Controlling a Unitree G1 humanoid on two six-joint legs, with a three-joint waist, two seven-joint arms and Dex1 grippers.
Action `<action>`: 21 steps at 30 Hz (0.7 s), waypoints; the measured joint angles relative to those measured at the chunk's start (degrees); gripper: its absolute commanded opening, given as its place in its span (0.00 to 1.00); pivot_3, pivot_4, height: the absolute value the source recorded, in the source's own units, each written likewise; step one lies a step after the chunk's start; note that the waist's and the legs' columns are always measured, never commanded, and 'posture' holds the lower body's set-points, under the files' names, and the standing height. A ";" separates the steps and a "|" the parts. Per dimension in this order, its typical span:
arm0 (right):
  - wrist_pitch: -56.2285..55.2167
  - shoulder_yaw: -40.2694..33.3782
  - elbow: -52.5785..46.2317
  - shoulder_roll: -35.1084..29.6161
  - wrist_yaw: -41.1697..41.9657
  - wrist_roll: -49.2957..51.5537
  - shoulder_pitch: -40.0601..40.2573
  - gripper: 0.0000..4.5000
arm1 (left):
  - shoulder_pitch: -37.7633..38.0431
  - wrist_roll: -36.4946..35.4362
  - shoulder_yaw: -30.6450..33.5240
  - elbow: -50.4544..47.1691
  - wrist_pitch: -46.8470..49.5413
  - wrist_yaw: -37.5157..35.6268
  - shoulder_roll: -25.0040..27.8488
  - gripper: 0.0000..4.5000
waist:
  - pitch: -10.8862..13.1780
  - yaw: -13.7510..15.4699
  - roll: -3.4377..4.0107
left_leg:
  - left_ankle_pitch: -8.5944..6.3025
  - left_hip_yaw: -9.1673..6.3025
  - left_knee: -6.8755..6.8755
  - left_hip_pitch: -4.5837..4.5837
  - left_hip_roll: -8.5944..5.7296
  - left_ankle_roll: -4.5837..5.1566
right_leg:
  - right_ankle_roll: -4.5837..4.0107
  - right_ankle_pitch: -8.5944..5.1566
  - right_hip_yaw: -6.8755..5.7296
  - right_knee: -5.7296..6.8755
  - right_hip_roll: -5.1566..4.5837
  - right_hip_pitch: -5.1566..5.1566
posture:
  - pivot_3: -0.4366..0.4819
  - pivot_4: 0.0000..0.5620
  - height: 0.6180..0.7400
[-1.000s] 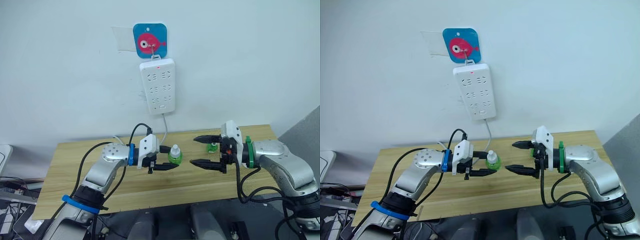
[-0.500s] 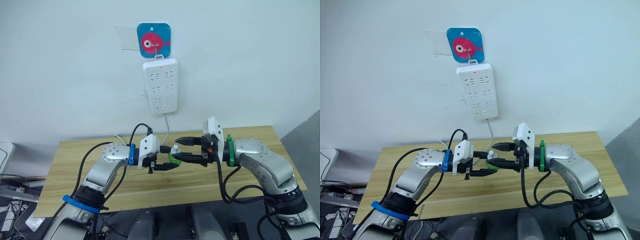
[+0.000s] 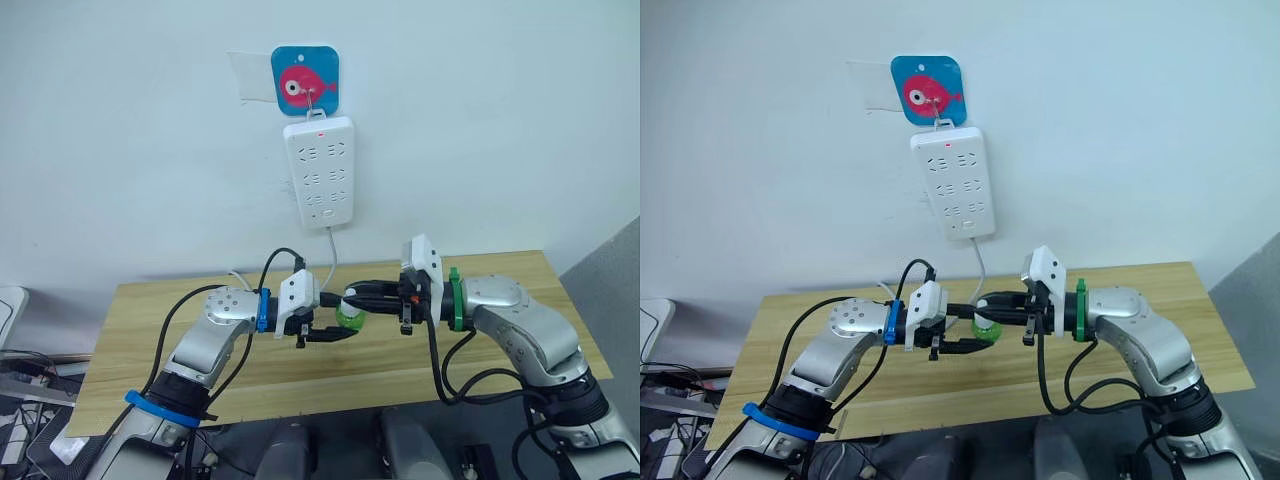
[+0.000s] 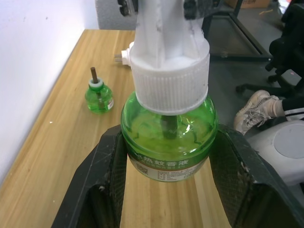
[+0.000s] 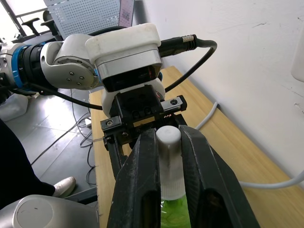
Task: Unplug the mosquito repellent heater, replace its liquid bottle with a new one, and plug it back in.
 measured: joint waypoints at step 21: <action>-14.47 -3.92 14.18 10.15 -24.33 -13.57 7.84 0.06 | 12.21 -0.21 4.87 -6.21 2.75 10.64 0.97 0.48 | 0.01 0.01 0.00 | 0.01 0.12 -0.22 0.06 -0.01 -0.01 | -0.01 0.00 0.13 0.02 -0.03 -0.11 | 0.36 0.36 1.00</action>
